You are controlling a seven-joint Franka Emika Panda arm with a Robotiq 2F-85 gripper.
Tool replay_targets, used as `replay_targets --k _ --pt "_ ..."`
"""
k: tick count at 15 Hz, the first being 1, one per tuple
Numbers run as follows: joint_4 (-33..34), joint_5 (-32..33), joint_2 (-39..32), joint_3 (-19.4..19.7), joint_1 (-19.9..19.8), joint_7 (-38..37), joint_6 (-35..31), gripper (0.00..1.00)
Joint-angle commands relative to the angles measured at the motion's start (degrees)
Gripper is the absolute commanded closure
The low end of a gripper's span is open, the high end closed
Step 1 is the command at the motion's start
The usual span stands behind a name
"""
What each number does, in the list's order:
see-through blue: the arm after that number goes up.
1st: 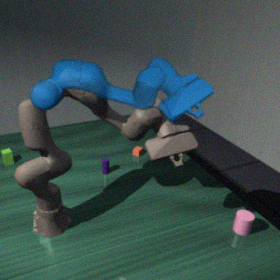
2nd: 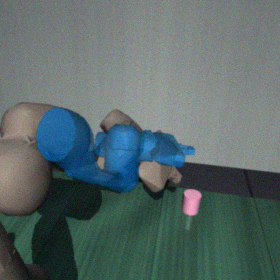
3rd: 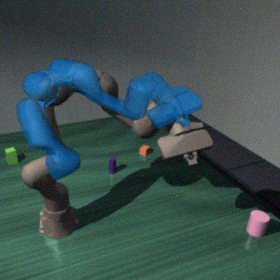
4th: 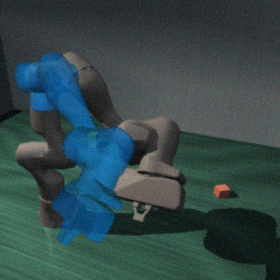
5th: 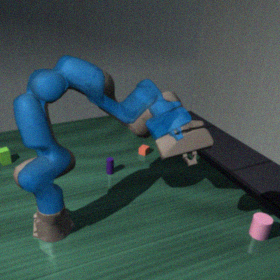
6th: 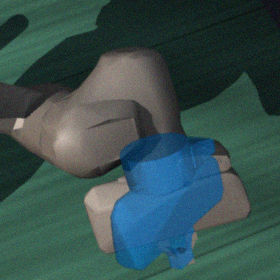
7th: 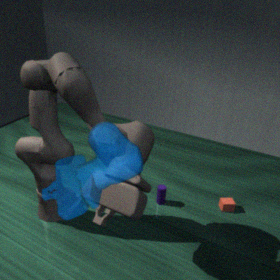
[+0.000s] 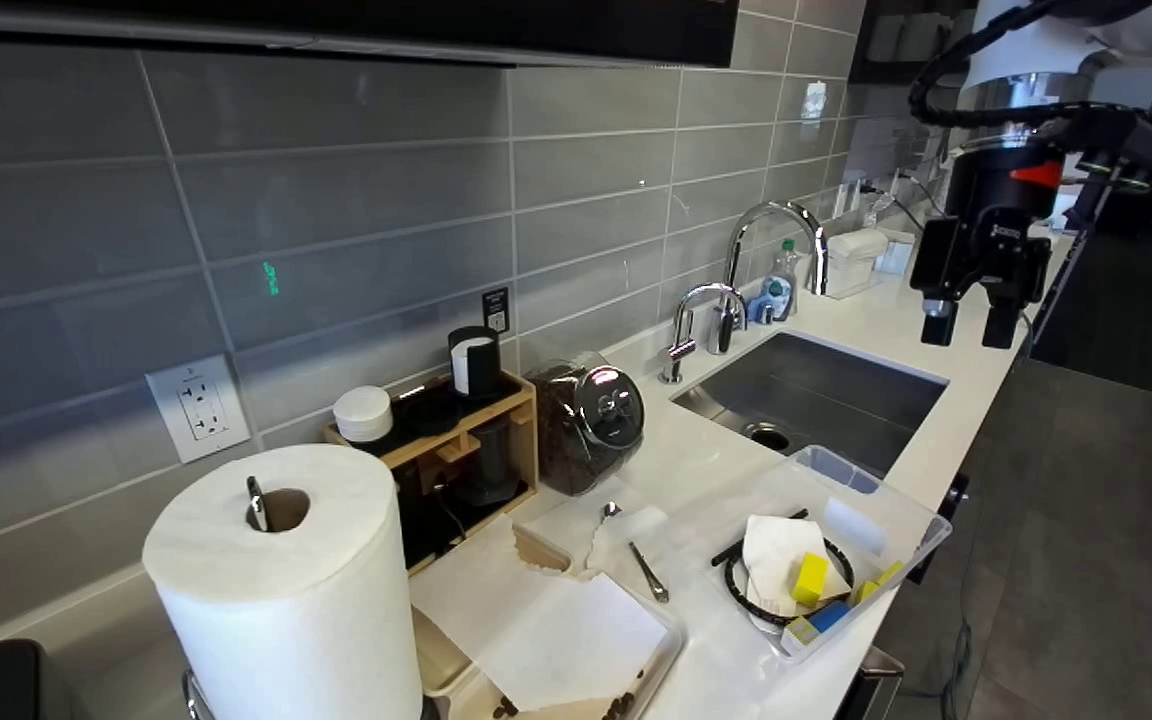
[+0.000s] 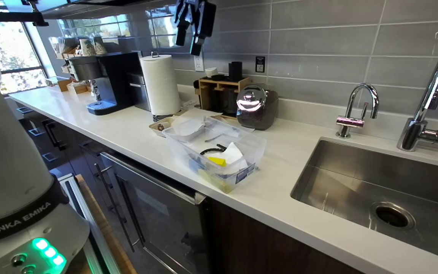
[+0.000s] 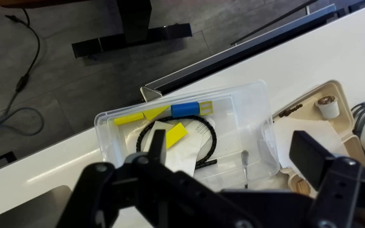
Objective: Remove the yellow object from the lunch box
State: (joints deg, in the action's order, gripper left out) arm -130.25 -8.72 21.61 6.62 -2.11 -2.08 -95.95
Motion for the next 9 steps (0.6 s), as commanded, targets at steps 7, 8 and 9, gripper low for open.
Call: replay_targets --k 7,8,9 --pt "-24.5 -0.9 11.9 -8.9 -3.0 -22.4 -33.8 0.00" --pt "-27.6 -0.9 12.7 -9.4 -3.4 -23.8 -38.3 0.00" --pt "-30.8 -0.3 13.3 -10.3 -4.2 -26.2 -42.8 0.00"
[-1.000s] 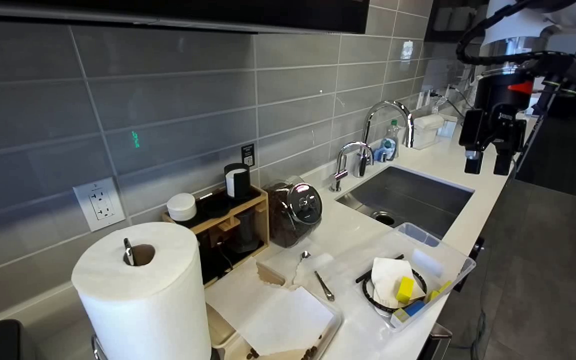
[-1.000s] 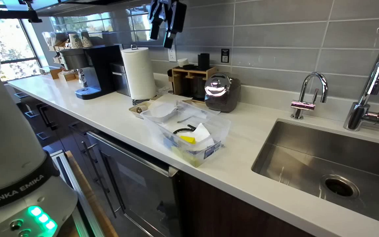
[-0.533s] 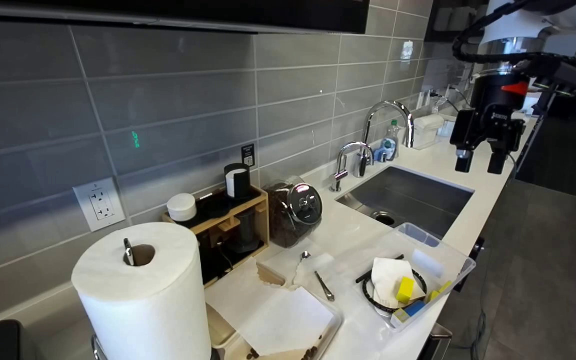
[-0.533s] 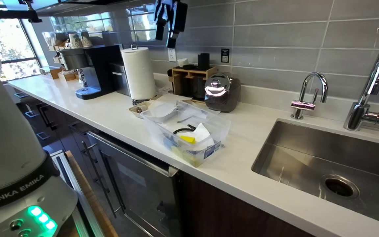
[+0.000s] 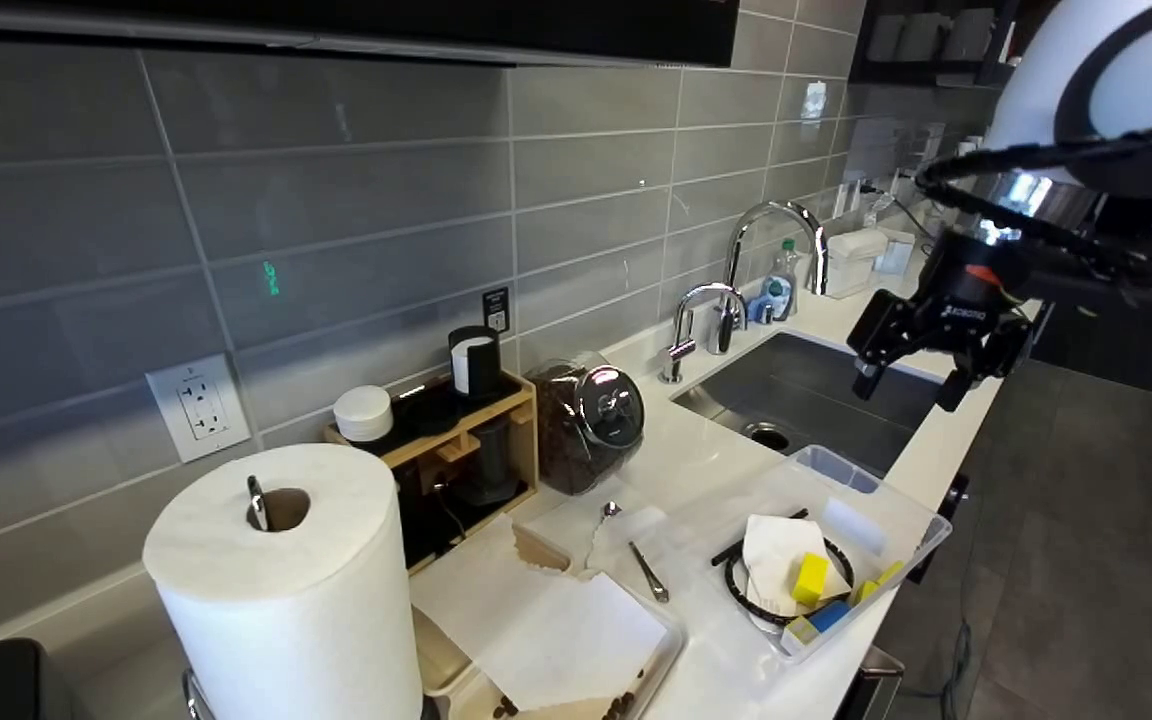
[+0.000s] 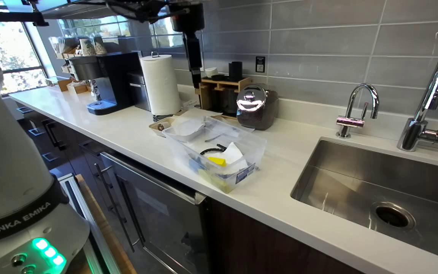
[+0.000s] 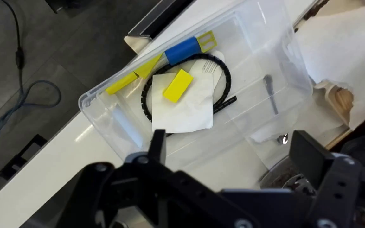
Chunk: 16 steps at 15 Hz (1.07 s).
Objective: Remove the yellow object from the lunch box
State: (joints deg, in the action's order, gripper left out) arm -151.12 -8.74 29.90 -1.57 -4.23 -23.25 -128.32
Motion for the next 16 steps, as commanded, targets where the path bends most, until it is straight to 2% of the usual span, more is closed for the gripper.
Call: replay_targets --k 1,2,5,7,11,12,13,14,16 --pt "-12.6 0.4 5.0 -3.1 -3.1 -7.0 -14.7 0.00" --pt "-6.2 1.3 -2.1 -4.4 -4.6 -10.0 -16.5 0.00" --pt "-8.3 5.2 -6.2 -11.2 -9.5 -21.1 -28.2 0.00" --pt "-8.1 9.7 -9.7 -21.3 -18.6 -29.5 -33.7 0.00" --pt "-7.8 23.1 -9.8 -39.0 -35.3 -46.0 -31.9 0.00" --pt "-7.7 26.8 -10.1 -41.6 -37.5 -50.1 -30.8 0.00" --pt "-7.7 29.2 -11.4 -42.6 -38.3 -52.4 -29.9 0.00" --pt "-7.7 24.2 -10.3 -39.1 -35.2 -46.2 -31.5 0.00" --pt "-7.8 27.0 -10.9 -41.7 -37.2 -49.8 -30.9 0.00"
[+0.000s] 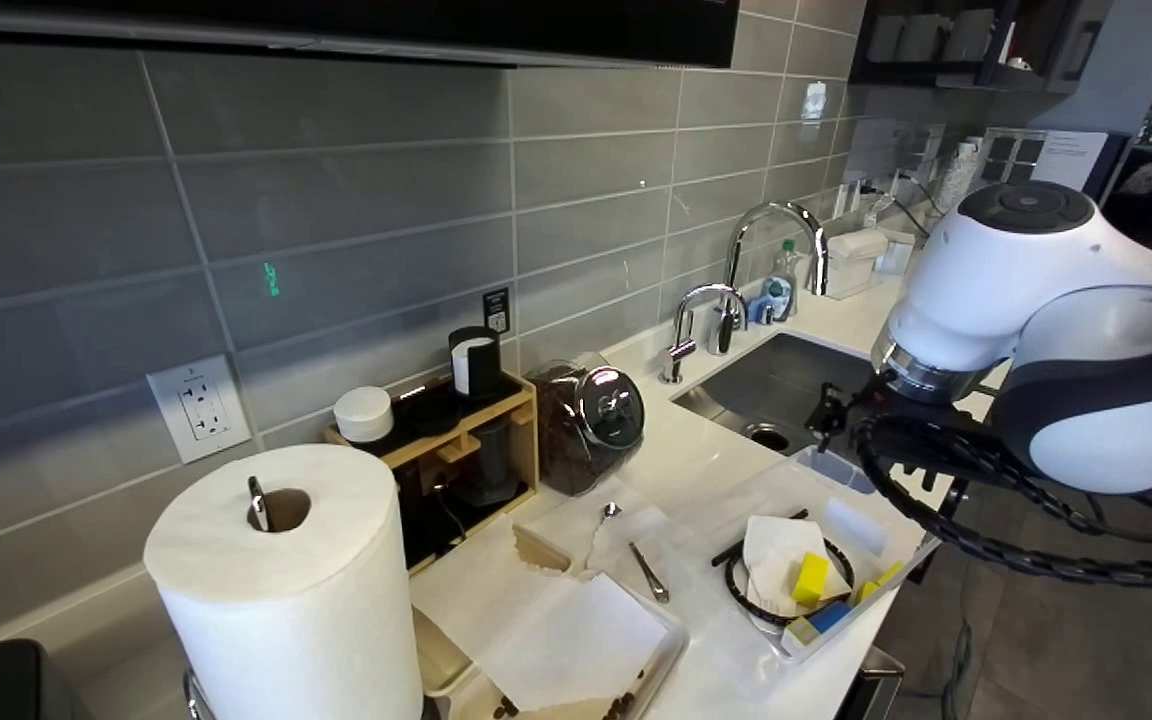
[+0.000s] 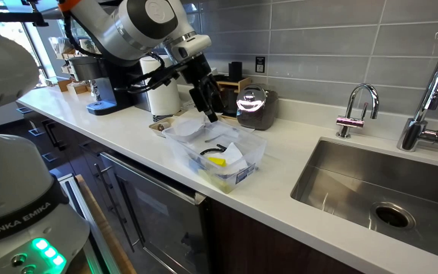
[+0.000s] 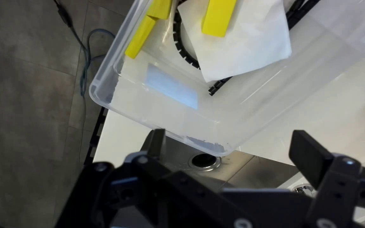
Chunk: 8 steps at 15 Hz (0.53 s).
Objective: Remove the yellow object from the lunch box
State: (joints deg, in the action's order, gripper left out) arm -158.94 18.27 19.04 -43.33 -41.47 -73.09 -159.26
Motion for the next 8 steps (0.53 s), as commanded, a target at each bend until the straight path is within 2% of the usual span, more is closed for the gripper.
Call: replay_targets --k 1,5,8 --pt "0.0 0.3 -0.1 -0.2 -0.2 -0.2 0.0 0.00" --pt "0.0 0.4 -0.2 -0.2 -0.5 -0.2 0.0 0.00" --pt "0.1 1.2 -4.7 -1.3 -1.5 -0.3 0.3 0.00"
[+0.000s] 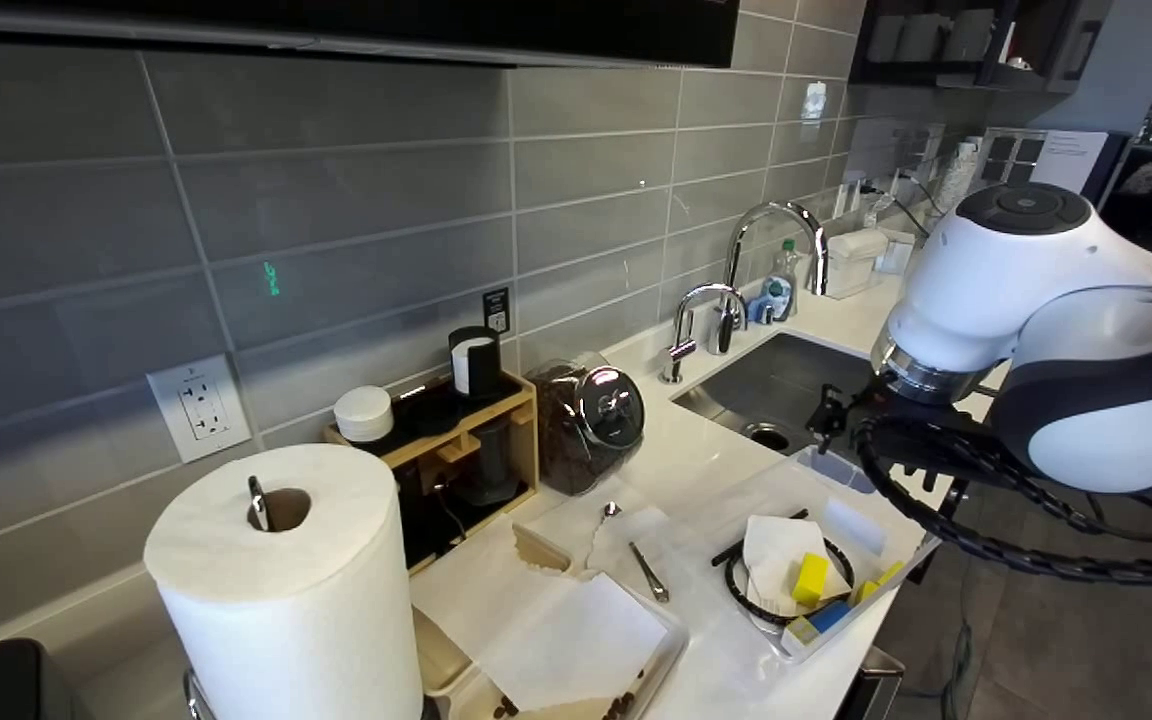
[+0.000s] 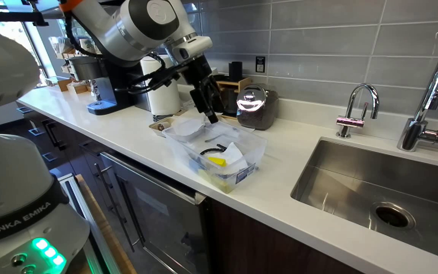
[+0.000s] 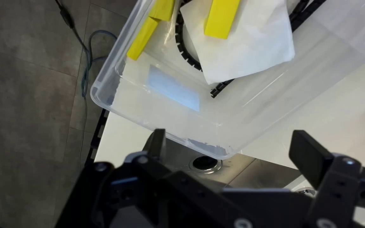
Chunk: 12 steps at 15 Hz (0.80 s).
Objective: Remove the yellow object from the lunch box
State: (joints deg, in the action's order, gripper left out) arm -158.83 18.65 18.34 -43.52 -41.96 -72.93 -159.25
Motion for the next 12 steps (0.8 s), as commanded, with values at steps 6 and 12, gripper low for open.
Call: replay_targets --k 6,12 --pt "-0.2 2.9 -14.1 -2.1 -2.3 -3.3 -2.8 0.00" --pt "0.0 7.9 -20.4 -0.7 -3.9 -6.7 -6.8 0.00"
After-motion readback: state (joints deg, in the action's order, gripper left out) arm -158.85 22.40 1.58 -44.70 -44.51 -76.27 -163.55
